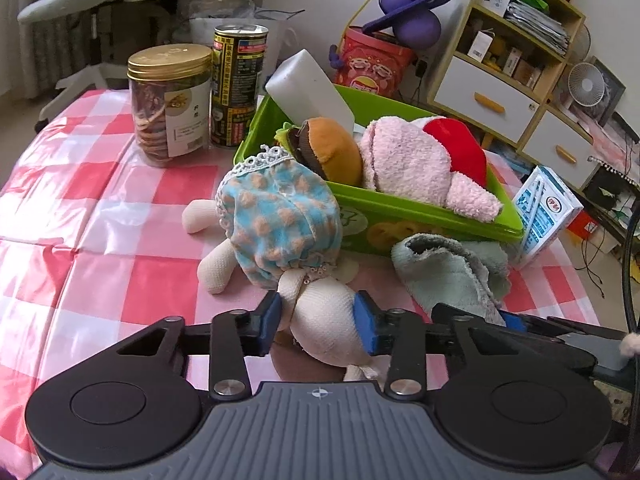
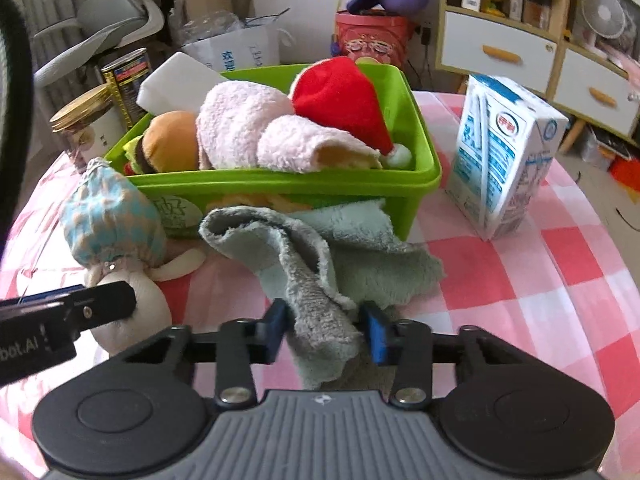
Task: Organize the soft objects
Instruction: 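Grasp the cloth doll with the left tool while the right tool grasps the grey-green towel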
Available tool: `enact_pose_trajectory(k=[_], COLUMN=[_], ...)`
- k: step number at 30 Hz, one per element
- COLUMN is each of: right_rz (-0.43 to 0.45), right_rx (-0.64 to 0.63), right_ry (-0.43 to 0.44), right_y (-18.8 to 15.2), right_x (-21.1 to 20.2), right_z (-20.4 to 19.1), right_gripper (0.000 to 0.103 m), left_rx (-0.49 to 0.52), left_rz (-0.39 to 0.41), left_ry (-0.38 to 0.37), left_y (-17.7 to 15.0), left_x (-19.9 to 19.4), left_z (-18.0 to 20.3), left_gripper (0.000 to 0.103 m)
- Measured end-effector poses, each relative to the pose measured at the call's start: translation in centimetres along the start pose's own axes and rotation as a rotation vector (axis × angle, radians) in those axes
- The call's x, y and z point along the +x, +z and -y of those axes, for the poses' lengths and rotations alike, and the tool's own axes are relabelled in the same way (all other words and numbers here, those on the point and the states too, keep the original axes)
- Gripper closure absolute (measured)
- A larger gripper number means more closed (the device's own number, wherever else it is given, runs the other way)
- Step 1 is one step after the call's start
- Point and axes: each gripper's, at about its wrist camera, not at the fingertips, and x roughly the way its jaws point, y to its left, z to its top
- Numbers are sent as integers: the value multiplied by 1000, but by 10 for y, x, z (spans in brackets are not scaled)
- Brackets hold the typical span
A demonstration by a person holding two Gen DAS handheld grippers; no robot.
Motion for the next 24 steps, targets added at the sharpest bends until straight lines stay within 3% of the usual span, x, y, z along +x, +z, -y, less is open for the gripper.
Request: enact_pose_trajectory(k=[1,4,14,24], right_rz=[1,-2,18,94], right_rx=[-7,0,99,215], right_ry=[3,21,97,160], right_y=[0,1,9,18], right_x=[-1,-2,-21,-60], right_z=[0,1,14,33], right_gripper=[93,103,103,103], left_rx=[4,12,-39,-57], left_rz=[2,4,-3,51], left_ry=[-1,-8,-31,-61], left_y=[0,2,6,15], left_x=[-1,-4,-15,-46], left_z=[0,1,-8,-11], left_gripper=[76,82,89,93])
